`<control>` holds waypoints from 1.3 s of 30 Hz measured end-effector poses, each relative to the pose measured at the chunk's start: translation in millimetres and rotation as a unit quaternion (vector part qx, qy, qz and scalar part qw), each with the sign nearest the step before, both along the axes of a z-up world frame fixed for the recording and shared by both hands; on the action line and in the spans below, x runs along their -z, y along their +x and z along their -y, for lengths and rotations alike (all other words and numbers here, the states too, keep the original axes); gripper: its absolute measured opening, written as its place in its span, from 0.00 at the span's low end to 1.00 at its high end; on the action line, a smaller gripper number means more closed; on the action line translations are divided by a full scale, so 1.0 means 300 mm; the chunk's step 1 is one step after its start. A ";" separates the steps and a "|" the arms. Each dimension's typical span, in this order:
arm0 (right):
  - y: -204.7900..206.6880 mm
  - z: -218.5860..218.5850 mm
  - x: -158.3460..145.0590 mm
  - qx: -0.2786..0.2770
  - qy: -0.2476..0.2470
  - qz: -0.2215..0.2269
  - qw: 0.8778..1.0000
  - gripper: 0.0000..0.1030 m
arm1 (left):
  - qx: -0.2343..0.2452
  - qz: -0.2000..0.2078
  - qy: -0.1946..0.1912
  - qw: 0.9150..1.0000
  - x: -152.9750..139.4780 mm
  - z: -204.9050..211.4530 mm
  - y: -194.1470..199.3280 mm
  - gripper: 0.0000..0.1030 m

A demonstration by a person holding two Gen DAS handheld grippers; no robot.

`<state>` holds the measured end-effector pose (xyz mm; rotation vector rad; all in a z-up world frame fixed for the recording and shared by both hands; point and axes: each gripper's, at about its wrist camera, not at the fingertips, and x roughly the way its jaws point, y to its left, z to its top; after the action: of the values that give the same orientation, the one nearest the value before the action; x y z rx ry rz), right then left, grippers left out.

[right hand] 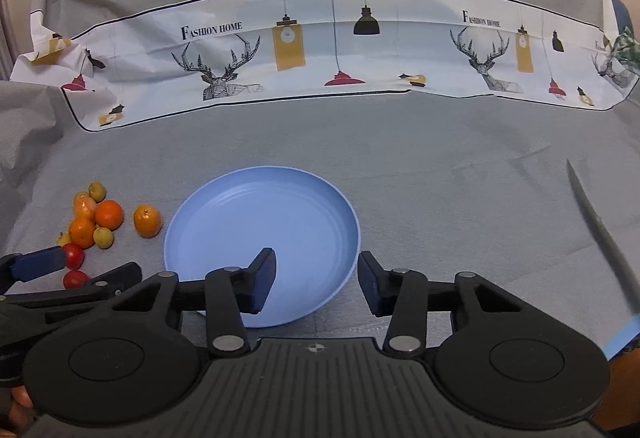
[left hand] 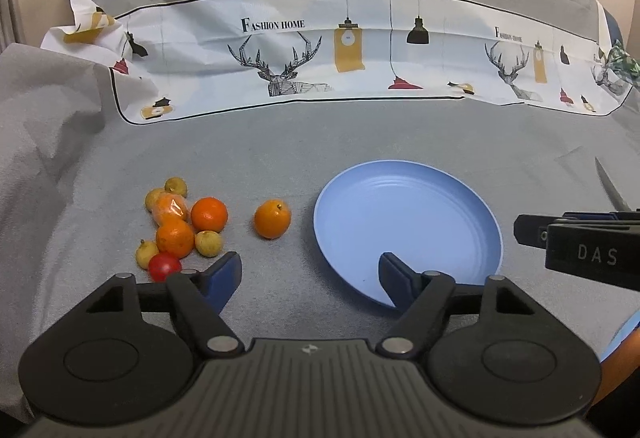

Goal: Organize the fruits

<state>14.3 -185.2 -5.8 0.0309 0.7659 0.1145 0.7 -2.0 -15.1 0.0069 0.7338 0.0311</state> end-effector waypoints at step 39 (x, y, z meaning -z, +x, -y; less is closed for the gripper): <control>0.001 -0.002 -0.003 0.001 0.006 -0.001 1.000 0.65 | 0.006 -0.005 -0.006 1.000 0.008 0.008 0.001 0.76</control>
<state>14.7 -184.7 -5.0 0.0435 0.7679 0.1162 1.0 -4.4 -17.6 0.0006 0.7439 0.0151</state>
